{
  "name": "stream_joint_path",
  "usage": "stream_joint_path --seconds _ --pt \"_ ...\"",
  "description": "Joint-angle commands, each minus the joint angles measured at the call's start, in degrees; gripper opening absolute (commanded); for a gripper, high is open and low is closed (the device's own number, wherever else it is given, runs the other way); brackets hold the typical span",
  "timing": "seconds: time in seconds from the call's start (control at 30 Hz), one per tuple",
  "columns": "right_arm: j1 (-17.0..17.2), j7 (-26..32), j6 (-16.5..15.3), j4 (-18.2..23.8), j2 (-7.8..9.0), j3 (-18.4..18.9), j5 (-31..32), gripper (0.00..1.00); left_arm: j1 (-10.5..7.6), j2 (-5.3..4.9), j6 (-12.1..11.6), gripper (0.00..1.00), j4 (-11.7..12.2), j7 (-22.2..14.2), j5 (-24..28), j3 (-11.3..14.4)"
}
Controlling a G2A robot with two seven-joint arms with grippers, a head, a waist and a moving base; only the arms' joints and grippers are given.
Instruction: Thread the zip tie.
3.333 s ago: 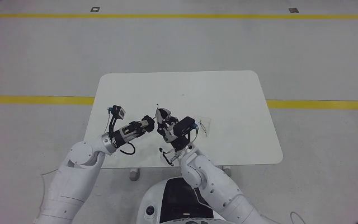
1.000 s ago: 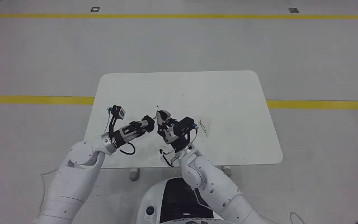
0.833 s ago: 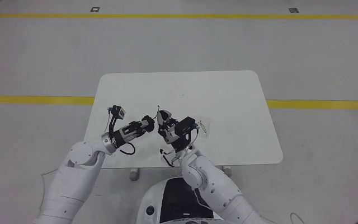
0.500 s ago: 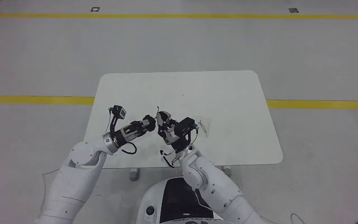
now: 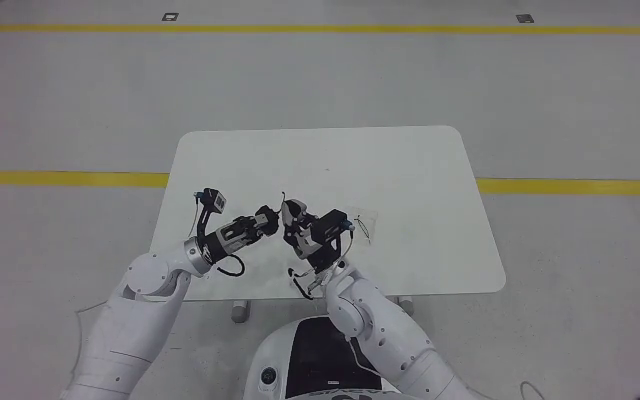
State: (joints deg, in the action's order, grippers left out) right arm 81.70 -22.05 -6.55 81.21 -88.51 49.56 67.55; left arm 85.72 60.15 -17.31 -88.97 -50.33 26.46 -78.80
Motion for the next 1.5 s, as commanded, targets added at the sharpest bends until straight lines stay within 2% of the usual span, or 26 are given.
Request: stream_joint_path --seconds 0.0,0.4,0.47,0.5,0.77,0.9,0.97,1.2,1.23,1.3,1.4,1.47 --pt "0.07 0.26 -0.06 0.05 0.03 0.07 -0.1 0.0 0.01 -0.04 0.06 0.0 -0.08 -0.02 -0.02 0.13" --pt "0.17 0.44 -1.1 0.21 0.22 0.46 -0.58 0.0 -0.19 -0.27 -0.08 0.0 0.19 0.62 0.29 0.47" --pt "0.19 0.34 -1.15 0.24 0.26 0.51 -0.44 0.45 -0.22 -0.29 -0.21 0.0 0.26 1.01 0.42 0.45" --pt "0.21 0.24 -1.12 0.33 0.29 0.52 -0.18 1.0 -0.25 -0.3 -0.26 0.0 0.27 1.12 0.48 0.49" --pt "1.03 -2.38 -1.35 1.53 0.74 1.34 1.94 1.0 -0.23 -0.37 -0.13 0.0 0.4 2.11 1.75 0.5" --pt "1.96 -4.53 -1.43 1.46 1.52 2.51 7.06 1.0 -0.11 -0.44 0.97 0.0 0.29 1.95 3.77 0.11" --pt "2.45 -6.56 0.33 1.55 1.91 3.21 10.75 1.0 -0.12 -0.54 1.97 0.0 -0.22 1.37 4.8 -0.23" --pt "2.45 -6.56 0.33 1.55 1.91 3.21 10.75 1.0 -0.12 -0.54 1.97 0.0 -0.22 1.37 4.8 -0.23" --pt "2.45 -6.56 0.33 1.55 1.91 3.21 10.75 1.0 -0.06 -0.49 2.6 0.0 0.02 2.05 5.29 -0.11" --pt "1.87 -6.35 1.94 1.87 2.26 3.38 15.93 1.0 -0.35 -0.3 5.71 0.0 0.38 2.09 10.04 0.23" --pt "1.82 -7.24 3.02 2.45 2.74 3.51 21.24 1.0 -0.63 -0.29 10.7 0.0 0.78 -1.13 17.63 -0.32" --pt "0.56 -7.11 3.69 2.2 3.34 3.22 22.41 1.0 -0.68 -0.4 13.97 0.0 1.1 -2.65 20.21 -0.7"
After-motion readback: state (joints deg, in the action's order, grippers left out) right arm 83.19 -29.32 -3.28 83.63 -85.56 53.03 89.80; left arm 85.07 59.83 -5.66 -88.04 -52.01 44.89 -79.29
